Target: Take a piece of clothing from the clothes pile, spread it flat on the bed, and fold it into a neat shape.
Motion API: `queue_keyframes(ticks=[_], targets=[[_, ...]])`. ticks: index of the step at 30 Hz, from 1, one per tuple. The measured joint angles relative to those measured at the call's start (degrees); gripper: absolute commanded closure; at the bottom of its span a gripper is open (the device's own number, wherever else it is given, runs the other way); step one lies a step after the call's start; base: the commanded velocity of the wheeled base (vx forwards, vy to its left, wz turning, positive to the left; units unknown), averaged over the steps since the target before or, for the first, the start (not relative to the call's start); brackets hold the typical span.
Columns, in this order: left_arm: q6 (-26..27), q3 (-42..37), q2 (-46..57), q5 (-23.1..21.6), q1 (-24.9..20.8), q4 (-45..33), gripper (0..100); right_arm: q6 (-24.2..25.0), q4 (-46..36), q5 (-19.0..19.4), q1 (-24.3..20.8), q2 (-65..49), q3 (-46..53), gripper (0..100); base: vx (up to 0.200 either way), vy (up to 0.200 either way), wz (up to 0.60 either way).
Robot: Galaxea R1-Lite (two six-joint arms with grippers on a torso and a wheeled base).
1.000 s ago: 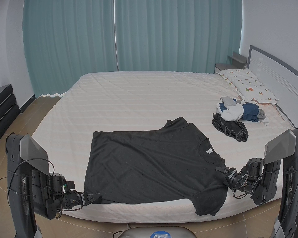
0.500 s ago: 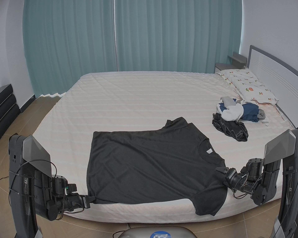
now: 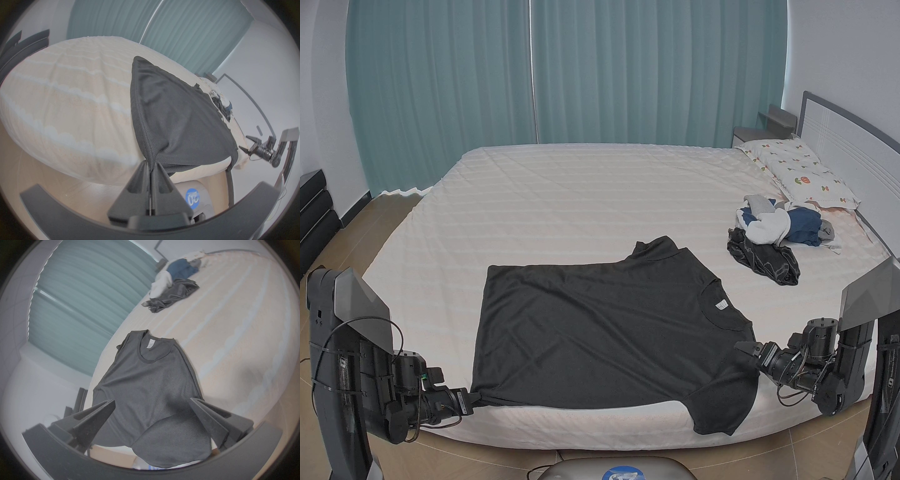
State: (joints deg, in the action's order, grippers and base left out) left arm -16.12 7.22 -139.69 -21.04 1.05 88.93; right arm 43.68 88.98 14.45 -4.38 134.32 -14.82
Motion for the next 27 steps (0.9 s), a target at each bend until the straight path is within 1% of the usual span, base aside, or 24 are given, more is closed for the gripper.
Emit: queue_keyframes(ticks=[4, 8, 13, 18, 20, 22, 27], targets=[[-4.8, 0.0, 1.4, -0.1, -0.1, 0.0, 100, -6.5, 0.0, 0.5, 0.0, -1.1, 1.0, 0, 0.0, 0.0, 0.0], [-8.0, -0.1, 2.6, -0.5, -0.2, 0.0, 100, -13.0, 0.0, 1.3, 0.0, -1.2, 1.5, 0, 0.0, 0.0, 0.0], [-9.5, -0.1, 3.3, -0.8, 0.0, 0.0, 100, -18.3, -0.7, 6.2, 0.7, -0.7, 3.3, 0, 0.0, 0.0, 0.0], [-9.8, -0.2, 3.4, -0.9, 0.2, 0.0, 100, -23.8, -0.8, 7.1, 1.6, 0.9, 5.2, 0, 0.0, 0.0, 0.0], [-9.8, -0.2, 3.4, -0.9, 0.2, 0.0, 100, -25.6, -0.4, 7.1, 1.7, 2.0, 5.7, 0, 0.0, 0.0, 0.0], [-9.8, -0.2, 3.5, -0.9, 0.2, 0.0, 100, -26.3, -0.2, 7.2, 1.7, 2.9, 5.8, 0, 0.0, 0.0, 0.0], [-9.7, -0.2, 3.4, -0.9, 0.3, 0.0, 100, -26.4, -0.2, 7.0, 2.0, 4.2, 3.8, 0, 0.0, 0.0, 0.0]])
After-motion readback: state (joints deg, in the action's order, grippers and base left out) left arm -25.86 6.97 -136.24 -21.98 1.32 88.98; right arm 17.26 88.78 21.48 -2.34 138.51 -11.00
